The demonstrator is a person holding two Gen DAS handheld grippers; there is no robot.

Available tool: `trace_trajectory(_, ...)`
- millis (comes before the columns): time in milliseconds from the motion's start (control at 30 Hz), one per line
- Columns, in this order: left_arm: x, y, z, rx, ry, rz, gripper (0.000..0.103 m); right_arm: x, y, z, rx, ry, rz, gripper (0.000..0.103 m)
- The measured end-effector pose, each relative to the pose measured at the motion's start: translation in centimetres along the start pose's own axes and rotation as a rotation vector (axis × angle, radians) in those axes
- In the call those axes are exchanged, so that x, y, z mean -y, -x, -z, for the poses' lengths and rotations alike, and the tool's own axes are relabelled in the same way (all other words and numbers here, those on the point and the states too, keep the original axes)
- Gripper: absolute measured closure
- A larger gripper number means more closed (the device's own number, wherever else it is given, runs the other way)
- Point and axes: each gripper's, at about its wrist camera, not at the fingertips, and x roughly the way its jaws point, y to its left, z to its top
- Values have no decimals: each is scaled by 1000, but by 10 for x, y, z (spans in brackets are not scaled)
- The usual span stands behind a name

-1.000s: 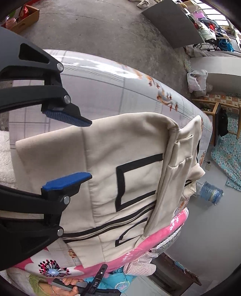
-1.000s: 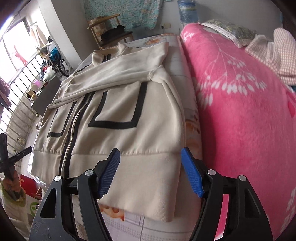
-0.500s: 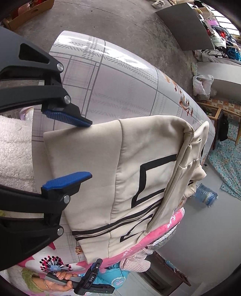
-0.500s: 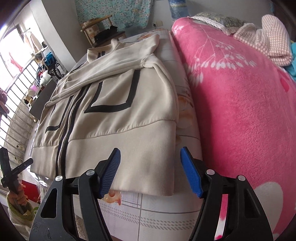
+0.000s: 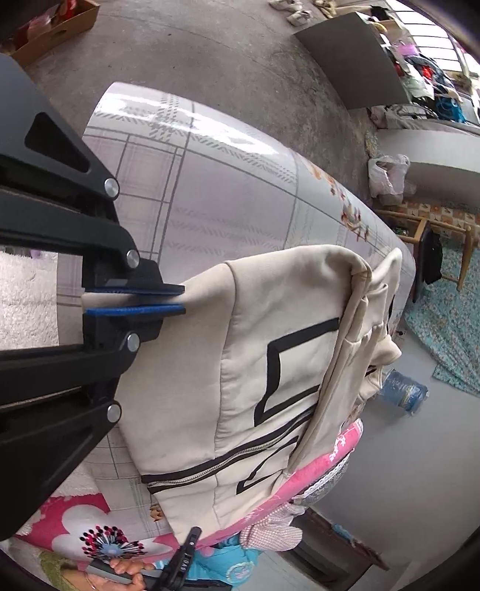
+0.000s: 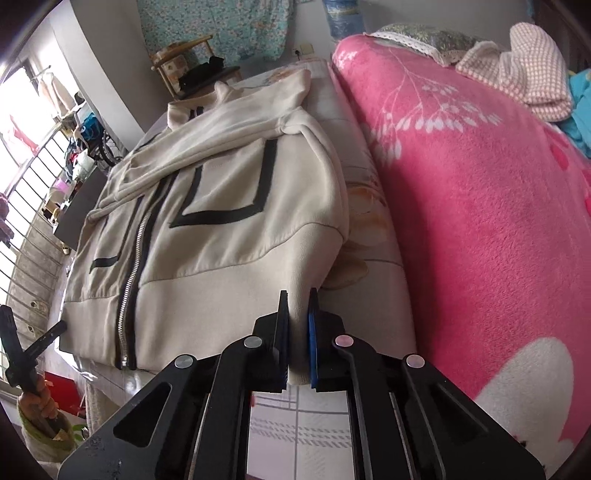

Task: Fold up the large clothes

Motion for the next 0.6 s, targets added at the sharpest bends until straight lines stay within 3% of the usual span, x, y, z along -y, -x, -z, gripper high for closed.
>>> trace_trajectory(167,-8,30,-9,25,-53,-26,99,-12,41,11,24,20,-58,97)
trace_trajectory(300,-31,43,-2,-14,5,-31,99,-16,58,44,-29,-6,-114,97)
trace_trajectory(433,-44,28,15,-84,35,-25,98,-13,37,72,-106,-42,-126,96)
trace_trajectory(600,-48,22,16,-99,77,10,97,1,17,74,-141,-109,-140,90)
